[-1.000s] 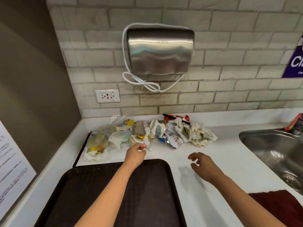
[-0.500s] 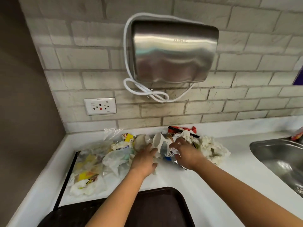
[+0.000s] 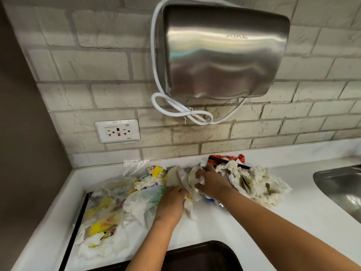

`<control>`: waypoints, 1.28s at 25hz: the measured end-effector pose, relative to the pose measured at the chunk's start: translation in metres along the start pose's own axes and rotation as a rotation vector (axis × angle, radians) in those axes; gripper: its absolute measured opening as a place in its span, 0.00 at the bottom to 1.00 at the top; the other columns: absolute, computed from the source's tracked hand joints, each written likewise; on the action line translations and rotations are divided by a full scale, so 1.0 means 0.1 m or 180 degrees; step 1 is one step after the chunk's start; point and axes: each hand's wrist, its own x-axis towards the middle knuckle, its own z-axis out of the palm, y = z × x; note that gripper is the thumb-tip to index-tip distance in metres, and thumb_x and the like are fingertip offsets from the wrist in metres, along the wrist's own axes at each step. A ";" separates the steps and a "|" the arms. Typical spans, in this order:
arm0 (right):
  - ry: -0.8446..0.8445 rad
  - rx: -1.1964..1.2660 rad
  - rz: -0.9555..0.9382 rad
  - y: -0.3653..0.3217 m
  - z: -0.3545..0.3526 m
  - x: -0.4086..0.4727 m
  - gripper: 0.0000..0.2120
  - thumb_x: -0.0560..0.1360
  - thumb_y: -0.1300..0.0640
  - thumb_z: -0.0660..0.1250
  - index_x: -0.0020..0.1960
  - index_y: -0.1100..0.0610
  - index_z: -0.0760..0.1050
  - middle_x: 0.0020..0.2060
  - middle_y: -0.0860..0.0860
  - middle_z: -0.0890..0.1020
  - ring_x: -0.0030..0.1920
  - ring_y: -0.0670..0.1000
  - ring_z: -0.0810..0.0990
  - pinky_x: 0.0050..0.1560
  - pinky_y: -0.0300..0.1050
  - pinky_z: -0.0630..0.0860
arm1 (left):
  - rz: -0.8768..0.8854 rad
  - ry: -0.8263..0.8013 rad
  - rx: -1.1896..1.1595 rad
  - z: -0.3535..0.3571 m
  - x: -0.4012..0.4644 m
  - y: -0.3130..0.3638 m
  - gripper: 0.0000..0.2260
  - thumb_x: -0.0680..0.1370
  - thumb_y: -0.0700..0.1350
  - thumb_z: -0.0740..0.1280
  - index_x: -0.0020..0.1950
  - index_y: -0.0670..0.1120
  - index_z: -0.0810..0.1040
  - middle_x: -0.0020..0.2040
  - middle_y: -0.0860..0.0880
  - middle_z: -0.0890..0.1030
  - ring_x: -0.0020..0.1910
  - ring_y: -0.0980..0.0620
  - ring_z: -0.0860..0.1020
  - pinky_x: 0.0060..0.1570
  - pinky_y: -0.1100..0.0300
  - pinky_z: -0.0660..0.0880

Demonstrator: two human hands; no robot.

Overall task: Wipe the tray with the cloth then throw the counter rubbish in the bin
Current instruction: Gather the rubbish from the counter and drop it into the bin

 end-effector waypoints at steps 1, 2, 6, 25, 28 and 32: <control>0.0120 0.0189 0.0056 0.00 0.02 -0.02 0.15 0.74 0.49 0.65 0.59 0.51 0.70 0.67 0.53 0.63 0.59 0.61 0.73 0.61 0.50 0.70 | -0.0168 0.0246 -0.0308 -0.02 -0.02 -0.02 0.11 0.79 0.41 0.58 0.58 0.47 0.76 0.59 0.48 0.75 0.57 0.49 0.74 0.53 0.59 0.70; 0.0253 0.0382 0.0093 0.01 0.02 -0.05 0.14 0.74 0.50 0.65 0.58 0.52 0.70 0.67 0.53 0.63 0.59 0.61 0.73 0.61 0.50 0.70 | -0.0419 0.0517 -0.0697 -0.05 -0.05 -0.04 0.09 0.79 0.40 0.59 0.55 0.45 0.77 0.56 0.47 0.76 0.54 0.48 0.76 0.51 0.58 0.72; 0.0607 0.1008 0.0068 0.07 0.00 -0.26 0.14 0.73 0.55 0.68 0.56 0.57 0.72 0.67 0.52 0.66 0.60 0.59 0.73 0.59 0.44 0.70 | -0.1251 0.1045 -0.2042 -0.13 -0.11 -0.05 0.06 0.78 0.37 0.61 0.48 0.44 0.76 0.47 0.44 0.80 0.45 0.45 0.79 0.42 0.58 0.74; 0.1355 0.4533 0.0380 0.48 -0.36 -1.56 0.11 0.75 0.63 0.65 0.38 0.53 0.67 0.49 0.54 0.73 0.42 0.50 0.77 0.40 0.44 0.76 | -0.2251 0.0666 -0.4809 -0.36 -0.81 0.81 0.10 0.77 0.30 0.59 0.44 0.43 0.73 0.50 0.39 0.76 0.41 0.50 0.78 0.32 0.70 0.78; 0.1328 0.4545 0.0398 0.71 -0.39 -1.98 0.10 0.76 0.62 0.65 0.39 0.53 0.66 0.51 0.52 0.75 0.44 0.51 0.78 0.40 0.44 0.77 | -0.2086 0.0569 -0.4900 -0.41 -1.02 1.17 0.07 0.78 0.32 0.61 0.48 0.43 0.74 0.45 0.43 0.77 0.39 0.52 0.78 0.32 0.69 0.78; 0.1423 0.4555 0.0463 1.05 -0.37 -2.55 0.10 0.76 0.63 0.64 0.39 0.54 0.66 0.51 0.52 0.75 0.45 0.53 0.79 0.43 0.47 0.76 | -0.1934 0.0207 -0.4459 -0.37 -1.31 1.69 0.07 0.77 0.36 0.64 0.46 0.48 0.76 0.40 0.48 0.77 0.38 0.54 0.75 0.33 0.62 0.72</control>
